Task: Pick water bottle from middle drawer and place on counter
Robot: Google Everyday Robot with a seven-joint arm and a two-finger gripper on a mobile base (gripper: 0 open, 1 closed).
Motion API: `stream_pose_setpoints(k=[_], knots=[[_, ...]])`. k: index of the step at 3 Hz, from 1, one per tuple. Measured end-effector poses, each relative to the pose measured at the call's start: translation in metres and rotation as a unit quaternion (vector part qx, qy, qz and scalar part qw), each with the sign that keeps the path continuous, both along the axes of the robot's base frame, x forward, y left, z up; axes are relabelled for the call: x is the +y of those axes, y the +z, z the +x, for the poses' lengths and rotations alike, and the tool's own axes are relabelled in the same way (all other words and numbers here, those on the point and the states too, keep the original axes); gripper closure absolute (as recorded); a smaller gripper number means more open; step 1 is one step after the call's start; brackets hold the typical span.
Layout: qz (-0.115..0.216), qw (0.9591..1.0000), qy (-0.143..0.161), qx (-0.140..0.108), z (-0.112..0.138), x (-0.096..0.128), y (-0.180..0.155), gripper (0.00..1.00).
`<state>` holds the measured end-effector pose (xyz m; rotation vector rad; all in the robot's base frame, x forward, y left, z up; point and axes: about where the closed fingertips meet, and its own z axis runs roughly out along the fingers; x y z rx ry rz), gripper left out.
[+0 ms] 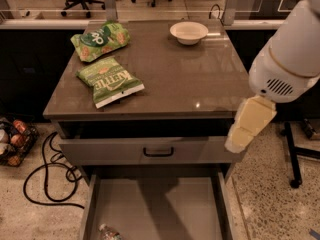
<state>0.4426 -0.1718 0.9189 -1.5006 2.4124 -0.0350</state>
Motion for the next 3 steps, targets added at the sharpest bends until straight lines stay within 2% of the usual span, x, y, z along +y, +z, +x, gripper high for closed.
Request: stream_pose_setpoints(k=[1, 2, 3], knots=[[0.037, 0.9981, -0.05, 0.003, -0.003, 0.023, -0.039, 0.0], [0.065, 0.9933, -0.094, 0.021, -0.047, 0.065, -0.104, 0.0], [0.065, 0.9933, -0.094, 0.021, -0.047, 0.065, -0.104, 0.0]])
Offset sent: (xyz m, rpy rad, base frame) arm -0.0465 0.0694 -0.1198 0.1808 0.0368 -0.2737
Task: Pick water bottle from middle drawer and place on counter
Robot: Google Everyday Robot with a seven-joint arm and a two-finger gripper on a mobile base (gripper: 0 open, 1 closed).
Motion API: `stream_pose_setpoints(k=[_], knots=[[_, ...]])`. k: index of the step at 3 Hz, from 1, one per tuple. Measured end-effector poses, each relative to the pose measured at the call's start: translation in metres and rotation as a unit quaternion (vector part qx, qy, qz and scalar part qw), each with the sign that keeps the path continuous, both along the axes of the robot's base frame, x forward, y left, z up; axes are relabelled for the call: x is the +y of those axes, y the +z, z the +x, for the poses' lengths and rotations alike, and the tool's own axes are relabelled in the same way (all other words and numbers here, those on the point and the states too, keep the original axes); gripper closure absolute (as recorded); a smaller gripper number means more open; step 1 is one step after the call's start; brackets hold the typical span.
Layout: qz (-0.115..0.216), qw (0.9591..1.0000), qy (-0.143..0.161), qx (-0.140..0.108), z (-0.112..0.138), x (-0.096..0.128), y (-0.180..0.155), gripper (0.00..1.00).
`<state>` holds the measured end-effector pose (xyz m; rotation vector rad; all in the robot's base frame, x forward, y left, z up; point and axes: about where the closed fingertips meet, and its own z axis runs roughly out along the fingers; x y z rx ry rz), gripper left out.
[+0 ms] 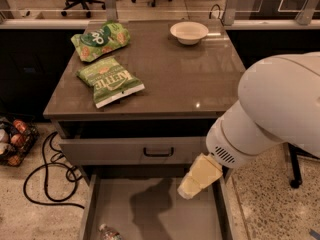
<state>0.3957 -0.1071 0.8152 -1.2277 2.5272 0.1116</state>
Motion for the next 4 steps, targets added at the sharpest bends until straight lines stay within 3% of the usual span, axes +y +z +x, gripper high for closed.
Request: stream_pose_setpoints(k=[1, 2, 4], knots=[[0.008, 0.9999, -0.005, -0.006, 0.002, 0.005, -0.009, 0.0], [0.026, 0.9996, -0.008, -0.008, 0.004, 0.026, -0.044, 0.0], [0.037, 0.9987, 0.034, -0.006, -0.008, 0.105, -0.148, 0.0]])
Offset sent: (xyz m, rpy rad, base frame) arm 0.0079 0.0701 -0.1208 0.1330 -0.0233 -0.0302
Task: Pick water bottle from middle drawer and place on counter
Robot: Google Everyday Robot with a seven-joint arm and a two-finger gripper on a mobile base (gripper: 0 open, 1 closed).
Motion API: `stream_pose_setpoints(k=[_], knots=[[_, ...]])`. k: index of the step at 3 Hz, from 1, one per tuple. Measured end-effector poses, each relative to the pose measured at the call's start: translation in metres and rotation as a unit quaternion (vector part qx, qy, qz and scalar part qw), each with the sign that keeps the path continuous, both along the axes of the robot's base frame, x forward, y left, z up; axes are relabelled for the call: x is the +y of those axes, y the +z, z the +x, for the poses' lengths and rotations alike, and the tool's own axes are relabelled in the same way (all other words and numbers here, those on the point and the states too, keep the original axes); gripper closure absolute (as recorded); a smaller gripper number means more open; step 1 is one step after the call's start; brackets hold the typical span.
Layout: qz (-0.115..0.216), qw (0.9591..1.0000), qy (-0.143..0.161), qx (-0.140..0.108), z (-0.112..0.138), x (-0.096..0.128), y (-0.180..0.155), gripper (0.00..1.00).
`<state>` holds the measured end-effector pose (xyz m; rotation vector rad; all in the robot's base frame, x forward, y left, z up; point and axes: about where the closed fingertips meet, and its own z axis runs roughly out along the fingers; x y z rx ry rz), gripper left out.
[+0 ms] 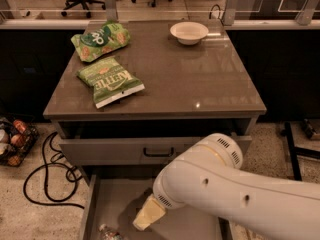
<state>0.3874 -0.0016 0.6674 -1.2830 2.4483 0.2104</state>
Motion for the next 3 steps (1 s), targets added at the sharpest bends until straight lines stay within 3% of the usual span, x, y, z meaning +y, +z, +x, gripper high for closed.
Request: stream_pose_setpoints(k=[2, 3], knots=[[0.015, 0.9988, 0.039, 0.025, -0.027, 0.059, -0.065, 0.0], [0.035, 0.9977, 0.03, 0.051, -0.035, 0.081, -0.093, 0.0]])
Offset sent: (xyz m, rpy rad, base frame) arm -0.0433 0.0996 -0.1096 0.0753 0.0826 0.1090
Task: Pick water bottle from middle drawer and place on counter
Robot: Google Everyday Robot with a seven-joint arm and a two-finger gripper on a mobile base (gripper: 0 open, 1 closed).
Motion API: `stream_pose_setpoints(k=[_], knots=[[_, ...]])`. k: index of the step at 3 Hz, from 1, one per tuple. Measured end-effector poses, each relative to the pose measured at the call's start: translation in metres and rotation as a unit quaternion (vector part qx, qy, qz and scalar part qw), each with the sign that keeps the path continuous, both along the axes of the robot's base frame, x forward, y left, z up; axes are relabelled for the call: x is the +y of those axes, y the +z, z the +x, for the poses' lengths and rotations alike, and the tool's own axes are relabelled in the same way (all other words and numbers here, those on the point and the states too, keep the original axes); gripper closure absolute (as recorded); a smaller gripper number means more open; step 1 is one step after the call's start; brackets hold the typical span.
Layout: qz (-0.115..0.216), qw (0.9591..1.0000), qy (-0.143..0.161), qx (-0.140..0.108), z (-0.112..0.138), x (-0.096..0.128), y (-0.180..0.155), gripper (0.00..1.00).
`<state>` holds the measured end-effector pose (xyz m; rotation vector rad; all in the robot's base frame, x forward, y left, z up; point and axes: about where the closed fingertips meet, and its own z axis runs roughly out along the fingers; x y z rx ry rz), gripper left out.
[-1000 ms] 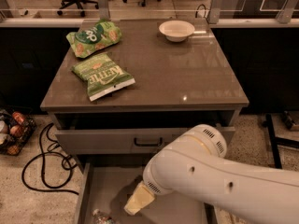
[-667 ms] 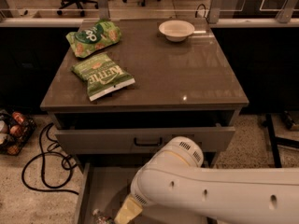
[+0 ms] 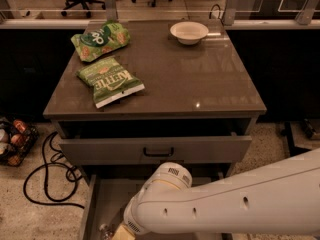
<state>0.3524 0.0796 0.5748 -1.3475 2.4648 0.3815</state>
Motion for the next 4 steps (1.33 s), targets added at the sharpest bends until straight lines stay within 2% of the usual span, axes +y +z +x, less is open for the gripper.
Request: stream_pose_setpoints(k=[1, 3, 4], knots=[[0.0, 1.0, -0.001, 0.0, 0.0, 0.0, 0.0, 0.0], [0.007, 0.9972, -0.061, 0.042, 0.008, -0.016, -0.049, 0.0], [-0.007, 0.9949, -0.081, 0.059, 0.005, -0.021, -0.067, 0.0]])
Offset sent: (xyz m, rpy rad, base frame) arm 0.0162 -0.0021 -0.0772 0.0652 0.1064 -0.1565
